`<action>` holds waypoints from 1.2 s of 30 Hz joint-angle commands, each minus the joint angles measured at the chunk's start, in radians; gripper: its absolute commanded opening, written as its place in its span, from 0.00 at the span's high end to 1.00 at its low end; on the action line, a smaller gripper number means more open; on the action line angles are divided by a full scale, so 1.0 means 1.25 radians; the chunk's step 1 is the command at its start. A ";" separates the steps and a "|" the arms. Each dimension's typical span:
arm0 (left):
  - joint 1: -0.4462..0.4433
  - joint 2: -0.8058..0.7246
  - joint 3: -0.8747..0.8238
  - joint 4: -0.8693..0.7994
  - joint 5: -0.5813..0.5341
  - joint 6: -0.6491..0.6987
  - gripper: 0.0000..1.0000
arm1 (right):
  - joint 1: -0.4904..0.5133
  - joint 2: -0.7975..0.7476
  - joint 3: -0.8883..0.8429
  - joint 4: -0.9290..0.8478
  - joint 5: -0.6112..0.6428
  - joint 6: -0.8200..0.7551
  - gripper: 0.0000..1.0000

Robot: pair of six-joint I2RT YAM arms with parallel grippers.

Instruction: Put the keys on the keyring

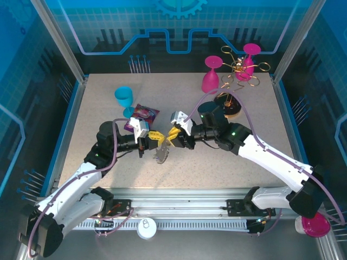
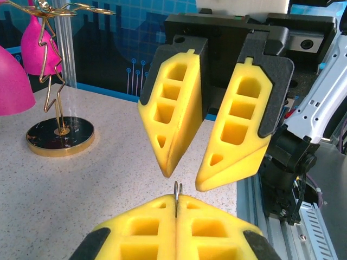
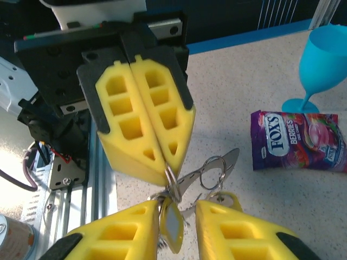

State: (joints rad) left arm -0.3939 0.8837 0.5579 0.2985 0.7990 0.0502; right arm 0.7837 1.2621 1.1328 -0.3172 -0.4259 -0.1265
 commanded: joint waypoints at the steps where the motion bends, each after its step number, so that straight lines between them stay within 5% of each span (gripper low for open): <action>1: -0.003 -0.001 -0.002 0.053 0.030 -0.008 1.00 | -0.007 0.020 0.002 0.034 -0.035 0.013 0.77; 10: -0.004 0.000 -0.003 0.058 0.036 -0.013 1.00 | -0.006 0.034 -0.004 0.051 -0.051 0.015 0.83; 15: -0.004 0.001 -0.005 0.064 0.034 -0.016 1.00 | -0.006 0.042 0.000 0.054 -0.076 0.012 1.00; 17: -0.004 -0.002 -0.005 0.056 0.022 -0.012 1.00 | -0.006 0.041 0.005 0.043 -0.074 0.007 1.00; 22: -0.004 -0.027 0.005 -0.038 -0.016 0.050 0.82 | -0.006 0.042 0.043 -0.045 -0.044 -0.034 1.00; 28: -0.003 -0.034 0.052 -0.221 -0.031 0.174 0.84 | 0.017 0.089 0.153 -0.257 0.023 -0.136 1.00; 36: -0.004 -0.017 0.071 -0.243 -0.022 0.192 0.83 | 0.050 0.142 0.251 -0.363 0.060 -0.191 1.00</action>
State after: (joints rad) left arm -0.3939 0.8577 0.6113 0.0299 0.7597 0.2481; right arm 0.8268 1.4227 1.3903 -0.6971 -0.3695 -0.3168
